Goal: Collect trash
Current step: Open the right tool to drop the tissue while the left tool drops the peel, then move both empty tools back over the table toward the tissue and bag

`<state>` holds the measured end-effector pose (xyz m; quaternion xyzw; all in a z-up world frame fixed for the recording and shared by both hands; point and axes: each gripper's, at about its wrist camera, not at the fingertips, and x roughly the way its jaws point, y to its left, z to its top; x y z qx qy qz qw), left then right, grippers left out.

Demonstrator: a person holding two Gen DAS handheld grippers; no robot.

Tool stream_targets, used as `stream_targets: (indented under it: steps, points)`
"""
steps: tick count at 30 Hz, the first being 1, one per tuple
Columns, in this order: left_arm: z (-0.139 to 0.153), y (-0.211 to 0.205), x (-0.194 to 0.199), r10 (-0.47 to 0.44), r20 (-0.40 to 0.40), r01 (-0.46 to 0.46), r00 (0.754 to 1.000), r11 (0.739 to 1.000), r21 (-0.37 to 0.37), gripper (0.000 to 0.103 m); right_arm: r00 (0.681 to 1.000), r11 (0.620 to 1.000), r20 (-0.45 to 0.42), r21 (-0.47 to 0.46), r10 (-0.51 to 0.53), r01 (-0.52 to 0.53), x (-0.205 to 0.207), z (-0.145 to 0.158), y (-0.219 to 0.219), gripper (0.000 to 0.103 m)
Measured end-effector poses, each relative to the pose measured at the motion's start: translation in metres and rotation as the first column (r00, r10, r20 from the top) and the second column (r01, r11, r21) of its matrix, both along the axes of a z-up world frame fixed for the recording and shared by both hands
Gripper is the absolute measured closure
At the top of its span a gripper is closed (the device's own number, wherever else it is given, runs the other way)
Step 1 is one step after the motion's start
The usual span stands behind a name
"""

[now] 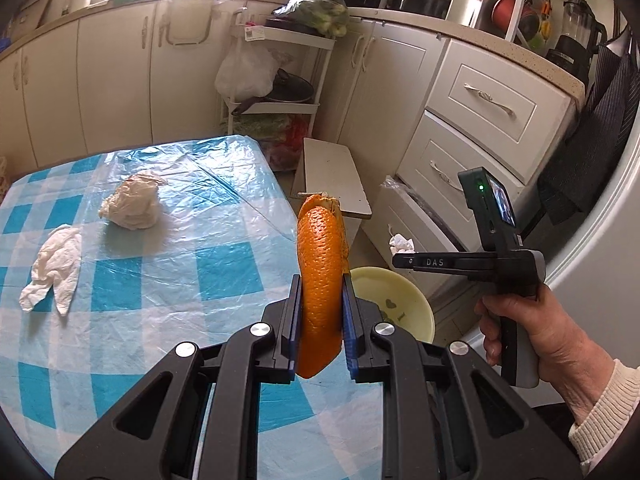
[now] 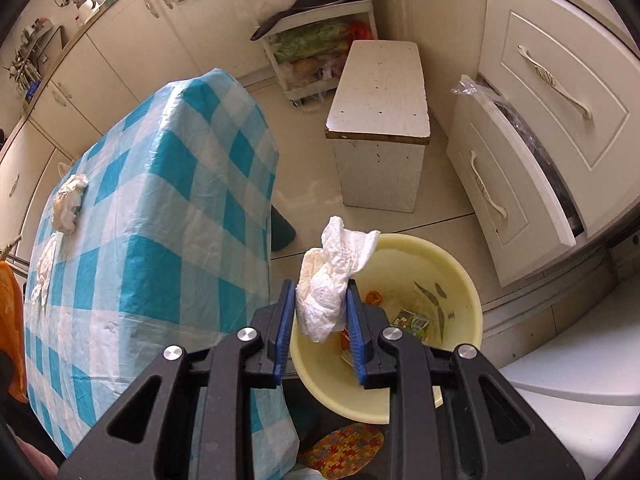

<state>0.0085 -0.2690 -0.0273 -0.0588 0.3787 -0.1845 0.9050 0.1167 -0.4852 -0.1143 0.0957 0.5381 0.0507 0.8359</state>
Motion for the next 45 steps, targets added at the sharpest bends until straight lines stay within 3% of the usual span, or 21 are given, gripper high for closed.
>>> stream_targets:
  steps: [12, 15, 17, 19, 24, 28, 33, 38, 45]
  points:
    - [-0.016, -0.011, 0.011, -0.029, -0.04, 0.028, 0.999, 1.0, -0.011, 0.086, 0.994, 1.0, -0.108, -0.03, -0.007, 0.004, 0.015, -0.033, -0.007, 0.075]
    - [-0.018, -0.023, 0.016, -0.048, -0.048, 0.047, 0.998, 0.999, -0.015, 0.086, 0.99, 0.998, -0.133, -0.043, -0.045, 0.039, 0.017, -0.041, -0.017, 0.069]
    - [-0.021, -0.034, 0.019, -0.064, -0.054, 0.063, 0.997, 0.998, -0.016, 0.086, 0.984, 0.996, -0.149, -0.031, -0.092, 0.088, 0.017, -0.044, -0.03, 0.057]
    - [-0.025, -0.045, 0.021, -0.078, -0.062, 0.077, 0.995, 0.997, -0.019, 0.086, 0.98, 0.99, -0.143, -0.022, -0.139, 0.137, 0.015, -0.042, -0.042, 0.054]
    - [-0.037, -0.078, 0.033, -0.114, -0.098, 0.111, 0.989, 0.993, -0.032, 0.086, 0.966, 0.966, -0.035, 0.011, -0.257, 0.258, 0.008, -0.017, -0.064, 0.044]
    - [-0.048, -0.117, 0.047, -0.144, -0.131, 0.142, 0.981, 0.99, -0.022, 0.086, 0.924, 0.932, 0.125, 0.058, -0.362, 0.358, -0.003, 0.016, -0.081, 0.031]
    - [-0.066, -0.159, 0.068, -0.153, -0.185, 0.158, 0.971, 0.987, 0.013, 0.082, 0.887, 0.914, 0.222, 0.071, -0.405, 0.399, -0.009, 0.031, -0.093, 0.031]
    - [-0.063, -0.172, 0.071, -0.144, -0.153, 0.154, 0.978, 0.987, 0.05, 0.057, 0.871, 0.906, 0.254, 0.082, -0.421, 0.415, -0.01, 0.036, -0.1, 0.031]
    - [-0.043, -0.149, 0.054, -0.096, -0.07, 0.104, 0.993, 0.988, 0.114, 0.043, 0.884, 0.93, 0.299, 0.034, -0.358, 0.365, -0.007, 0.046, -0.084, 0.029]
